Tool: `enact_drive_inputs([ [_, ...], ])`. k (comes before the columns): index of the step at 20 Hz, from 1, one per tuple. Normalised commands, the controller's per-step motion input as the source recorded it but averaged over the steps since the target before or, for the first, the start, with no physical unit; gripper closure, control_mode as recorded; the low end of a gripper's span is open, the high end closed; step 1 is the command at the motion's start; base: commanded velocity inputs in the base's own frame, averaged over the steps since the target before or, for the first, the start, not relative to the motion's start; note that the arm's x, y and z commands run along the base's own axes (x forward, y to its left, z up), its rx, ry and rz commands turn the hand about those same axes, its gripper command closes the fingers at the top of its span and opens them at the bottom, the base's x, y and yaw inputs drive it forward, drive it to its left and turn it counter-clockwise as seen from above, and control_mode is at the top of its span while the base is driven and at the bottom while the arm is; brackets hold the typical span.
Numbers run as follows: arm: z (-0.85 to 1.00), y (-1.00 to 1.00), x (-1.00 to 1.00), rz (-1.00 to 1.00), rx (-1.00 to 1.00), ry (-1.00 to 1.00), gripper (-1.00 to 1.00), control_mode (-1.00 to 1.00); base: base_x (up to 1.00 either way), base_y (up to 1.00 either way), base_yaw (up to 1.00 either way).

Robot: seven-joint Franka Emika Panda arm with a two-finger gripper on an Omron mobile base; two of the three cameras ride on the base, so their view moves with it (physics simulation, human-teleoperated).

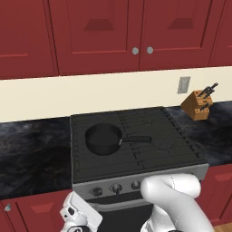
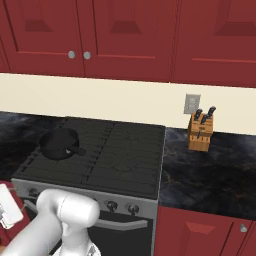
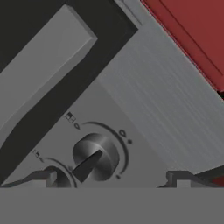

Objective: Turn off the front left burner of the stove.

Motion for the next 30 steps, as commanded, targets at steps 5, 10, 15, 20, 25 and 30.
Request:
enact_drive_inputs([
  [5, -0.01, -0.27, 0.0, 0.04, 0.1, 0.0, -1.0, -1.0, 0.0, 0.0, 0.0],
  [10, -0.17, -0.08, 0.02, 0.02, 0.07, 0.0, -1.0, -1.0, 0.0, 0.0, 0.0],
  [15, -0.04, 0.0, 0.21, 0.0, 0.04, 0.0, -1.0, -1.0, 0.0, 0.0, 0.0],
  [20, -0.05, 0.0, 0.16, 0.02, 0.01, -0.02, -1.0, -1.0, 0.0, 0.0, 0.0],
  [25, -0.14, 0.0, 0.0, 0.02, 0.0, -0.03, -1.0, -1.0, 0.0, 0.0, 0.0],
  [30, -0.1, 0.0, 0.04, 0.02, 0.0, -0.05, -1.0, -1.0, 0.0, 0.0, 0.0],
])
